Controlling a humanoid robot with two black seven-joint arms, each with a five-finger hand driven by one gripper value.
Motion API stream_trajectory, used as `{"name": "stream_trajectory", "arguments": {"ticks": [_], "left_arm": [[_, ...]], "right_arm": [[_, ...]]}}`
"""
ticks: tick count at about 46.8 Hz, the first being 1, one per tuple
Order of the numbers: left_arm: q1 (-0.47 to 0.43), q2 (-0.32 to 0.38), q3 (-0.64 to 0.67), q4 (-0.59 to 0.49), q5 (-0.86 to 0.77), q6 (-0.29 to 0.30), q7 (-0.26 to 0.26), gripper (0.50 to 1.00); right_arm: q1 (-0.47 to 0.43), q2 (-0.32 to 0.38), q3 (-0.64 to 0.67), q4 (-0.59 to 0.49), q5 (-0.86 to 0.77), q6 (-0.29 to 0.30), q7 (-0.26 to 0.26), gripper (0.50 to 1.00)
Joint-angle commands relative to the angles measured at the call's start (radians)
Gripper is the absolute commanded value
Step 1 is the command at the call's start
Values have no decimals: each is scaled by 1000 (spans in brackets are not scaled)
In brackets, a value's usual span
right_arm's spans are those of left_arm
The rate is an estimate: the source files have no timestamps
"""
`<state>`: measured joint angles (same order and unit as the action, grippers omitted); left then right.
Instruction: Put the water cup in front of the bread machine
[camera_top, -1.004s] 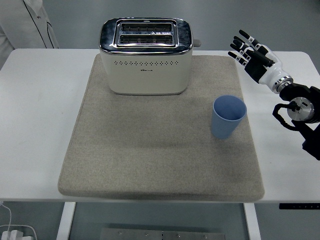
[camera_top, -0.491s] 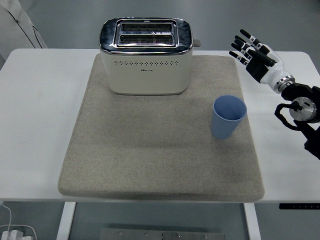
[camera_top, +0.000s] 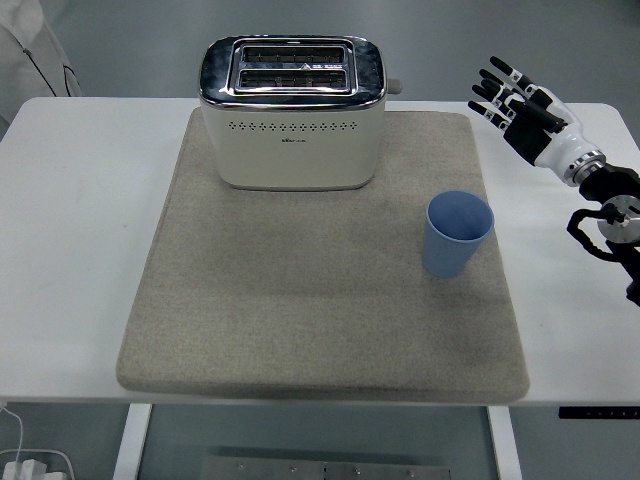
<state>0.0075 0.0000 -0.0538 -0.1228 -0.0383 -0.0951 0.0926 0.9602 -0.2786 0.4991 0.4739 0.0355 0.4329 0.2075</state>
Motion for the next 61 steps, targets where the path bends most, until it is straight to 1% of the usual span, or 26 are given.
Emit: {"name": "stream_trajectory", "arguments": {"ticks": [1,11,18,23,27,33,40,53,61], "left_arm": [[0,0,0,0,0,0,-1,1000],[0,0,0,0,0,0,-1,1000],[0,0,0,0,0,0,-1,1000],[0,0,0,0,0,0,-1,1000],[0,0,0,0,0,0,-1,1000],[0,0,0,0,0,0,-1,1000],[0,0,0,0,2,0,-1,1000],[0,0,0,0,0,0,-1,1000],[0,0,0,0,0,0,-1,1000]], "right_arm": [[-3,-4,-2,0,0,21,1,928],[-17,-17,-10,0,-20,64,1,928],[-32,-54,-10,3,-48,118,4,928],[-66,-119,-4,15,-55,176,7,928],[-75,-142,-5,15,-55,178,10,928],[-113,-182,1,18,-71,178,20,928],[-144,-217,3,60,-127,178,69,928],[-193,-281,7,204,-247,178,145,928],[-215,-310,7,242,-315,178,207,928]]}}
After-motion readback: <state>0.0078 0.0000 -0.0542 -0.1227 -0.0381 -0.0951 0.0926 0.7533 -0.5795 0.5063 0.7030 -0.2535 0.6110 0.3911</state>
